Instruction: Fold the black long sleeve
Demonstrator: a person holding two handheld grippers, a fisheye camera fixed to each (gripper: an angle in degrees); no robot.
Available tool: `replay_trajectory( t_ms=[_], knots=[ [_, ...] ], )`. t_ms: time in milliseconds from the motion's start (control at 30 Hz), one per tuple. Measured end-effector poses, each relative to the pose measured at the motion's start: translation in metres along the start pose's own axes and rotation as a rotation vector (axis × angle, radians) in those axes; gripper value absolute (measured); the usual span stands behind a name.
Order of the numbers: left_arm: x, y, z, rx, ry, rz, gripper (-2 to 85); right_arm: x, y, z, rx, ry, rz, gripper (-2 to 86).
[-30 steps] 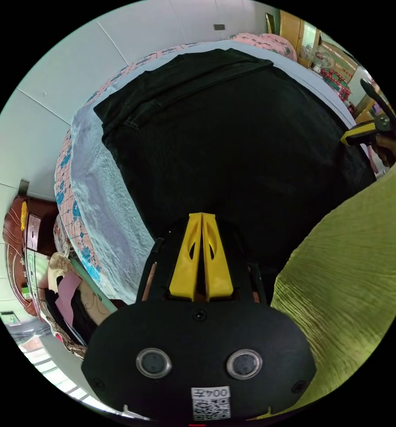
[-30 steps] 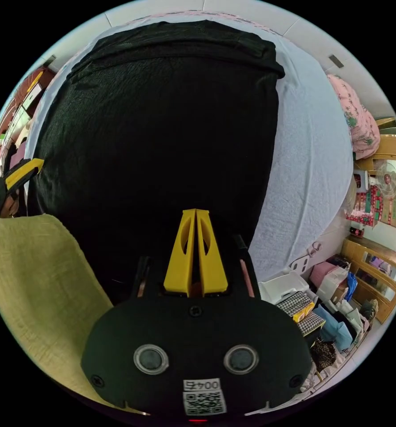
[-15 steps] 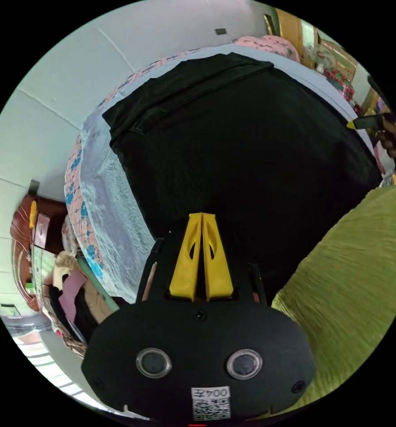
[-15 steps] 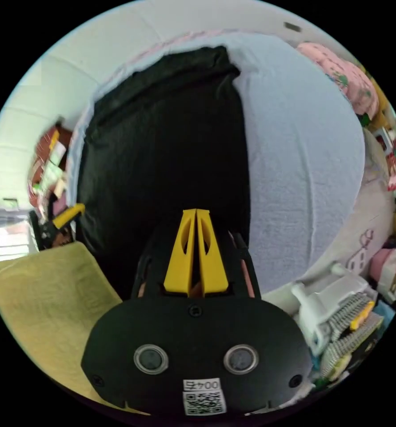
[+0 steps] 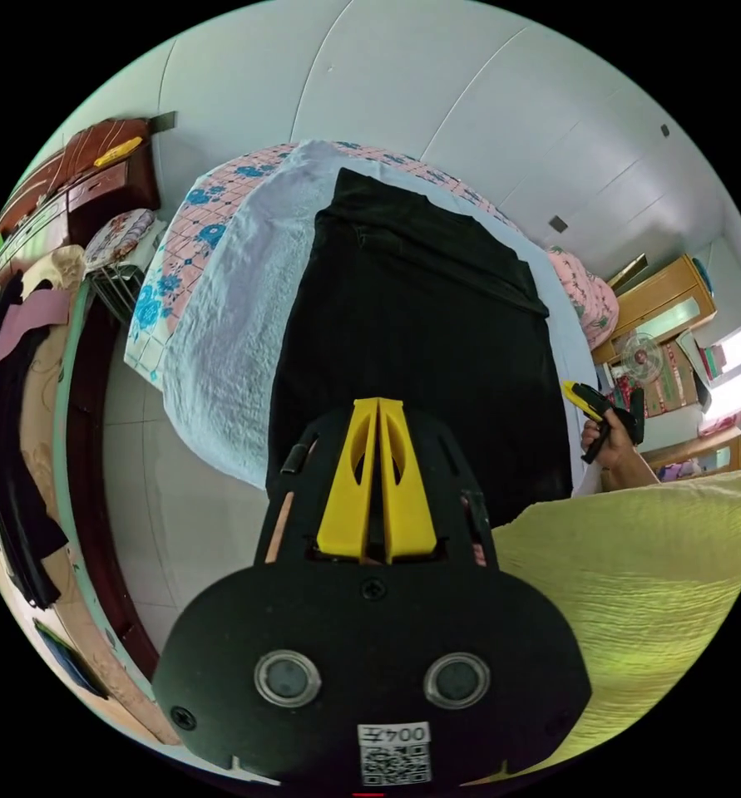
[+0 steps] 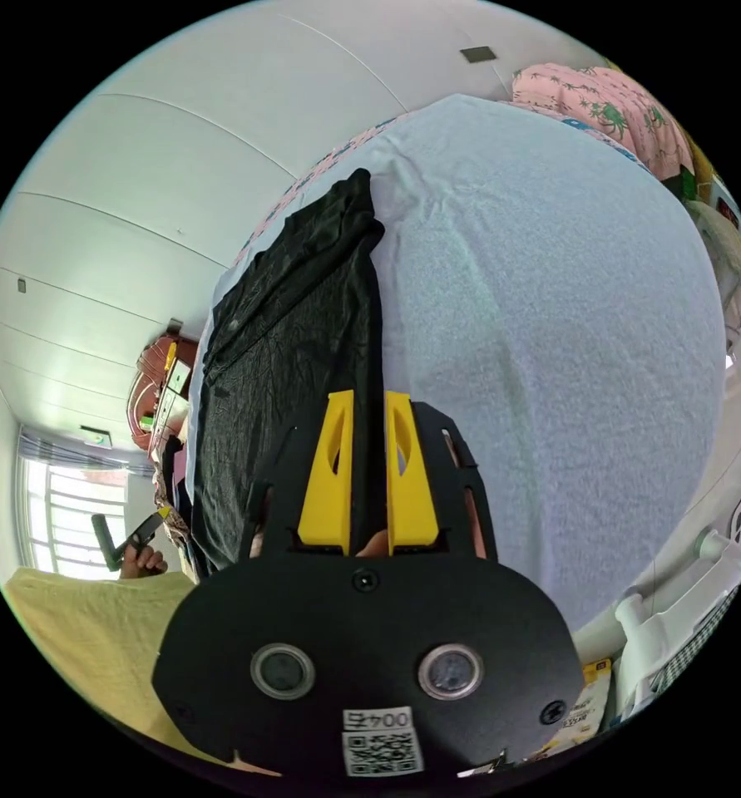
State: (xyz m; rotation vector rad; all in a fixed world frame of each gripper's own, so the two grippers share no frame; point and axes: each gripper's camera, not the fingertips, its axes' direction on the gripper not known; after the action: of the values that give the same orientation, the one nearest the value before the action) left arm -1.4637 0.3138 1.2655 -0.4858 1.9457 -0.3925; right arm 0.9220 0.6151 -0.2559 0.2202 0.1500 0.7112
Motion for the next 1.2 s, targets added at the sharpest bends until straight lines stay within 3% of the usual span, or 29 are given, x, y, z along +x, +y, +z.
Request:
replay_trajectory(
  t_ms=[600,733,1000,1200],
  knots=[
    [0.010,0.020,-0.082,-0.024,-0.040,-0.033,0.6,0.014,-0.013,-0.080,-0.106,-0.068,-0.046,3.4],
    [0.019,0.014,-0.092,-0.036,-0.045,-0.003,0.7,0.011,-0.009,-0.108,-0.087,0.057,-0.068,2.9],
    [0.023,0.007,-0.110,-0.059,-0.041,0.019,0.7,0.034,0.007,-0.141,-0.121,-0.053,-0.030,6.2],
    [0.013,0.008,-0.124,-0.075,-0.025,-0.008,0.6,0.071,0.074,-0.184,-0.214,-0.240,-0.040,7.5]
  ],
)
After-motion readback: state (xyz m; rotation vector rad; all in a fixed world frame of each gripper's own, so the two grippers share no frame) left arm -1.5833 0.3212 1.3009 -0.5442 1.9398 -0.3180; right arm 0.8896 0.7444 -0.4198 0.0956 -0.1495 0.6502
